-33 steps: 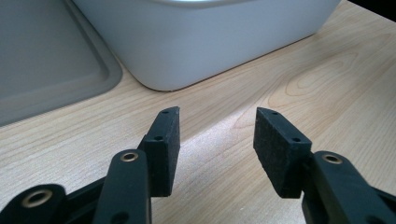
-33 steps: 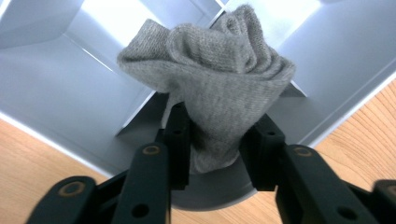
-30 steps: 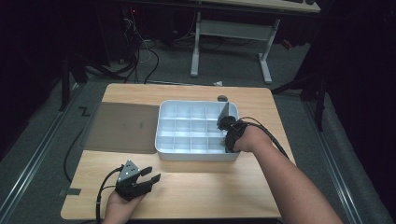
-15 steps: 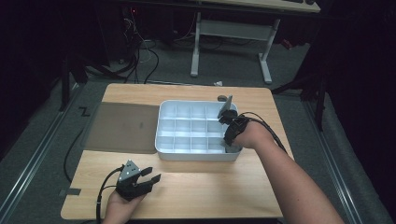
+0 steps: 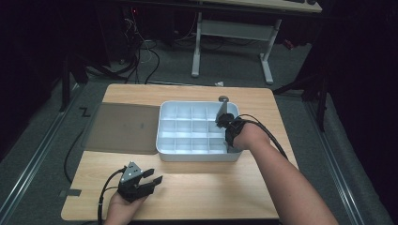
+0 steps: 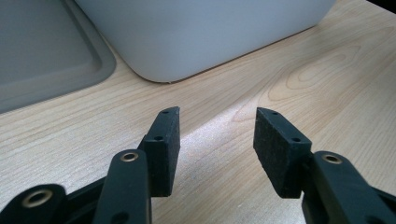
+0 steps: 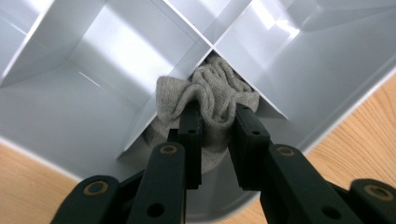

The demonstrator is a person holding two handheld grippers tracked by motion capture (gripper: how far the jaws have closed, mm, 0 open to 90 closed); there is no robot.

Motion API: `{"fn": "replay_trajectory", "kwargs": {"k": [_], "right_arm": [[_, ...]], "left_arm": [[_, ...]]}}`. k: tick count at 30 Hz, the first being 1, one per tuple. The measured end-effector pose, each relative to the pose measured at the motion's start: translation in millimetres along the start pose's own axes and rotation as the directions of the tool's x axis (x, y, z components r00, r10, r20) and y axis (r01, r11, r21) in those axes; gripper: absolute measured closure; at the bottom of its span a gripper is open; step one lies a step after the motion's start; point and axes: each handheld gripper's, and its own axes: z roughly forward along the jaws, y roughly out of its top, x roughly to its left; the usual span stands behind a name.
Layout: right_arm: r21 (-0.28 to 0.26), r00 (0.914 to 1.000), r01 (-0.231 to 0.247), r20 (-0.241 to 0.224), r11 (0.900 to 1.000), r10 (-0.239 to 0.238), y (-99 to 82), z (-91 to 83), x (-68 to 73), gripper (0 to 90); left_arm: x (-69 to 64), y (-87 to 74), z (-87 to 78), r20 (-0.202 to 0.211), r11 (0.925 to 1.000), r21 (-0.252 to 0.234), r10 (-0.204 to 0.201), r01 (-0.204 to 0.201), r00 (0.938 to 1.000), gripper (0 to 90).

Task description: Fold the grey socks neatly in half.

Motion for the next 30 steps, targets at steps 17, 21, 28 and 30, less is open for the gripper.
{"fn": "replay_trajectory", "kwargs": {"k": [17, 21, 28, 30], "right_arm": [[0.046, 1.0000, -0.006, -0.002, 0.9989, 0.006, 8.7, 15.7, -0.8, 77.9], [0.049, 0.9999, -0.002, -0.010, 0.9988, 0.003, 9.6, 18.0, -2.4, 77.9], [0.064, 0.9997, 0.005, -0.025, 0.9979, -0.004, 11.6, 24.8, -4.5, 78.0], [0.064, 0.9995, 0.010, -0.030, 0.9979, -0.008, 12.0, 26.6, -5.5, 78.1]], "left_arm": [[-0.5, 0.3, -0.4, 0.003, 1.0000, -0.004, -0.004, 0.004, 1.0000, 51.5], [-0.8, 0.0, -0.9, 0.005, 0.9999, -0.006, -0.009, 0.009, 0.9999, 51.4], [-1.8, 0.6, -0.5, 0.011, 1.0000, -0.004, -0.005, 0.005, 0.9999, 51.4], [-1.1, 0.5, -0.6, 0.009, 1.0000, -0.002, -0.004, 0.004, 0.9999, 51.3]]}}
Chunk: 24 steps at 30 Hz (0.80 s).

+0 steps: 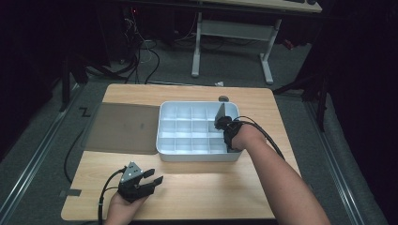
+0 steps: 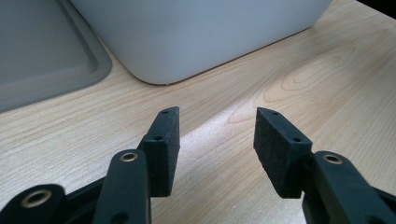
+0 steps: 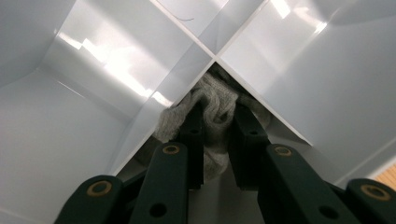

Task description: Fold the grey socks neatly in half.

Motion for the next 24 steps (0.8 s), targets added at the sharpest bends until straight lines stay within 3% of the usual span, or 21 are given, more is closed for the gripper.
{"fn": "replay_trajectory", "kwargs": {"k": [15, 24], "right_arm": [[0.006, 1.0000, 0.003, 0.006, 1.0000, -0.003, 0.1, 7.2, 2.0, 77.9], [-0.036, 0.9989, -0.037, -0.031, 0.9986, 0.036, -14.5, -8.6, -4.9, 61.7]], "left_arm": [[0.9, 0.2, -0.3, 0.005, 1.0000, -0.003, -0.004, 0.004, 1.0000, 51.1], [0.3, 0.3, -0.3, 0.003, 1.0000, -0.001, -0.001, 0.001, 1.0000, 51.1]]}}
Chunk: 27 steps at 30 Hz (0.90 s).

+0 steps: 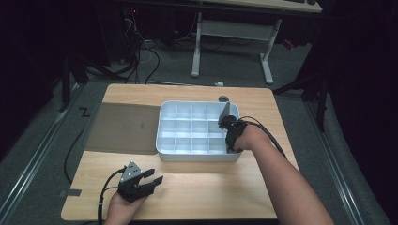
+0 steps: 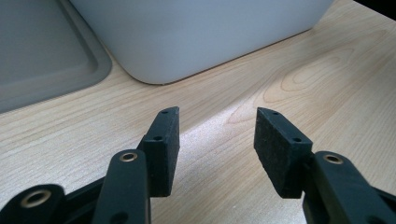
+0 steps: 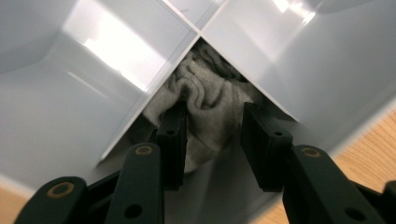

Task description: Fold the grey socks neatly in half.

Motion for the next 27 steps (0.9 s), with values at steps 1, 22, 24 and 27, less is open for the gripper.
{"fn": "replay_trajectory", "kwargs": {"k": [1, 22, 24, 27], "right_arm": [[-0.013, 0.9999, -0.005, -0.010, 0.9999, 0.005, -2.0, -4.9, -0.7, 61.2], [-0.083, 0.9999, 0.003, 0.015, 0.9965, -0.001, -5.8, -19.7, 10.9, 90.0], [-0.080, 0.9982, 0.057, 0.025, 0.9952, -0.055, -2.3, -15.0, 11.5, 90.0], [-0.058, 0.9977, 0.056, 0.042, 0.9968, -0.054, 3.6, -7.5, 13.9, 90.0]], "left_arm": [[0.0, 0.0, 0.2, -0.001, 1.0000, -0.001, -0.001, 0.001, 1.0000, 51.1], [1.9, -0.6, 0.8, -0.003, 1.0000, 0.005, -0.002, 0.002, 1.0000, 51.1], [2.0, -0.7, 1.1, -0.004, 1.0000, 0.005, -0.002, 0.002, 1.0000, 51.2], [2.4, -0.7, 0.7, -0.004, 1.0000, 0.005, -0.002, 0.002, 1.0000, 51.2]]}}
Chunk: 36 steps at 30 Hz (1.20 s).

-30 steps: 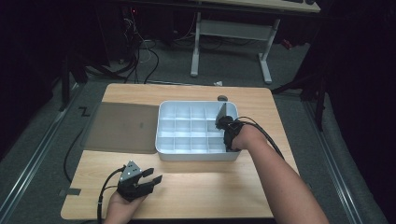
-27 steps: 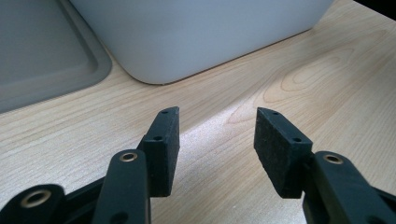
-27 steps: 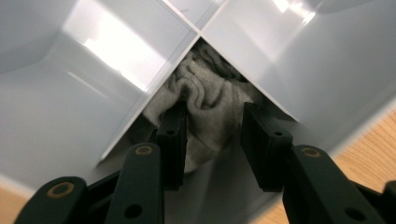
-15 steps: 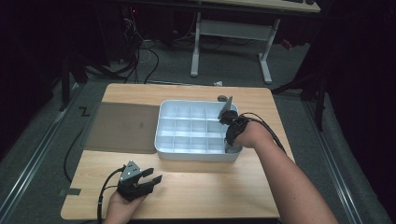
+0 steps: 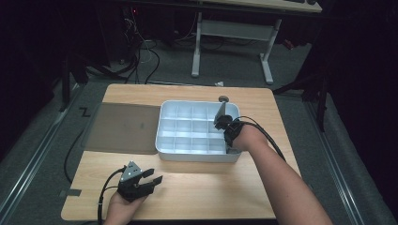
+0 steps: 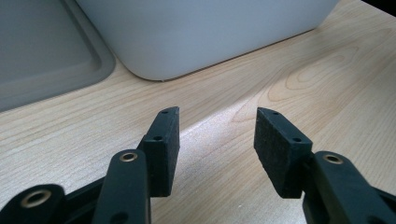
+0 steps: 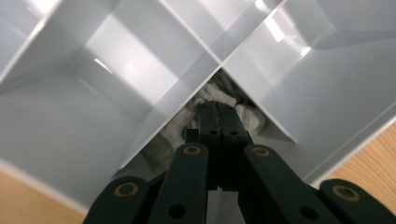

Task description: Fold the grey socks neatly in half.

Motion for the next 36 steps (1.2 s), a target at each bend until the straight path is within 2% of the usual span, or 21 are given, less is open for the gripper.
{"fn": "replay_trajectory", "kwargs": {"k": [1, 5, 9, 11, 12, 14, 22, 25, 29, 30, 31, 32, 34, 35, 36], "right_arm": [[0.008, 0.9999, -0.016, 0.000, 0.9998, 0.016, 1.1, 1.3, -0.4, 90.0], [0.015, 0.9996, -0.029, -0.004, 0.9995, 0.029, 3.6, 10.5, -4.7, 90.0], [0.021, 0.9999, -0.011, -0.002, 0.9997, 0.011, 5.5, 17.0, -5.9, 90.0], [0.036, 0.9981, -0.061, -0.011, 0.9975, 0.061, 5.1, 19.5, -4.6, 90.0], [0.029, 0.9993, -0.036, -0.005, 0.9989, 0.036, 5.5, 21.7, -6.1, 90.0], [0.037, 0.9998, -0.017, 0.010, 0.9992, 0.016, 7.1, 24.5, -5.8, 90.0], [0.028, 0.9997, -0.021, 0.017, 0.9994, 0.021, 5.7, 25.0, -4.6, 90.0], [0.019, 0.9997, -0.019, 0.012, 0.9996, 0.019, 4.6, 24.2, -5.6, 90.0], [-0.004, 0.9989, -0.046, -0.005, 0.9989, 0.046, 0.9, 20.7, -8.2, 89.5], [-0.007, 0.9982, -0.059, -0.012, 0.9982, 0.059, -0.3, 19.0, -8.2, 87.5], [-0.021, 0.9988, -0.046, -0.019, 0.9987, 0.046, -2.3, 14.9, -10.0, 83.2], [-0.031, 0.9982, -0.055, -0.027, 0.9980, 0.054, -4.7, 10.9, -10.3, 80.2], [-0.056, 0.9982, -0.055, -0.029, 0.9969, 0.053, -10.3, 1.7, -11.9, 77.2], [-0.072, 0.9975, -0.063, -0.036, 0.9954, 0.061, -13.5, -2.7, -12.0, 75.9], [-0.079, 0.9952, -0.094, -0.035, 0.9925, 0.091, -16.8, -7.0, -10.0, 75.1]], "left_arm": [[0.2, 0.0, -0.2, 0.001, 1.0000, -0.001, -0.001, 0.001, 1.0000, 51.2], [1.1, -0.2, -0.4, 0.001, 1.0000, -0.004, -0.006, 0.006, 1.0000, 51.2], [1.0, -0.3, -0.2, 0.003, 1.0000, -0.004, -0.008, 0.008, 1.0000, 51.2], [0.6, -0.2, -0.1, 0.006, 1.0000, -0.005, -0.006, 0.006, 1.0000, 51.2], [0.3, -0.2, 0.1, 0.006, 1.0000, -0.004, -0.004, 0.004, 1.0000, 51.2], [0.1, -0.3, 0.3, 0.007, 1.0000, -0.001, -0.003, 0.003, 1.0000, 51.2], [-2.1, 0.0, 0.3, 0.010, 1.0000, -0.008, -0.003, 0.004, 0.9999, 51.1], [-2.6, -0.1, 0.6, 0.011, 1.0000, -0.008, -0.003, 0.003, 0.9999, 51.1], [-2.9, 0.4, -1.0, 0.011, 1.0000, -0.009, -0.002, 0.002, 0.9999, 51.1], [-3.2, 0.6, -1.5, 0.013, 0.9999, -0.013, -0.003, 0.003, 0.9999, 51.0], [-3.4, 0.8, -1.9, 0.012, 0.9999, -0.015, -0.002, 0.003, 0.9999, 51.0], [-3.4, 0.8, -2.3, 0.012, 0.9998, -0.019, 0.000, 0.000, 0.9999, 51.0], [-3.2, 1.5, -2.6, 0.020, 0.9998, -0.019, 0.001, -0.001, 0.9998, 51.0], [-3.0, 1.9, -2.6, 0.019, 0.9998, -0.016, 0.008, -0.008, 0.9998, 51.0], [-3.0, 2.1, -2.4, 0.015, 0.9998, -0.018, 0.010, -0.010, 0.9998, 50.9]]}}
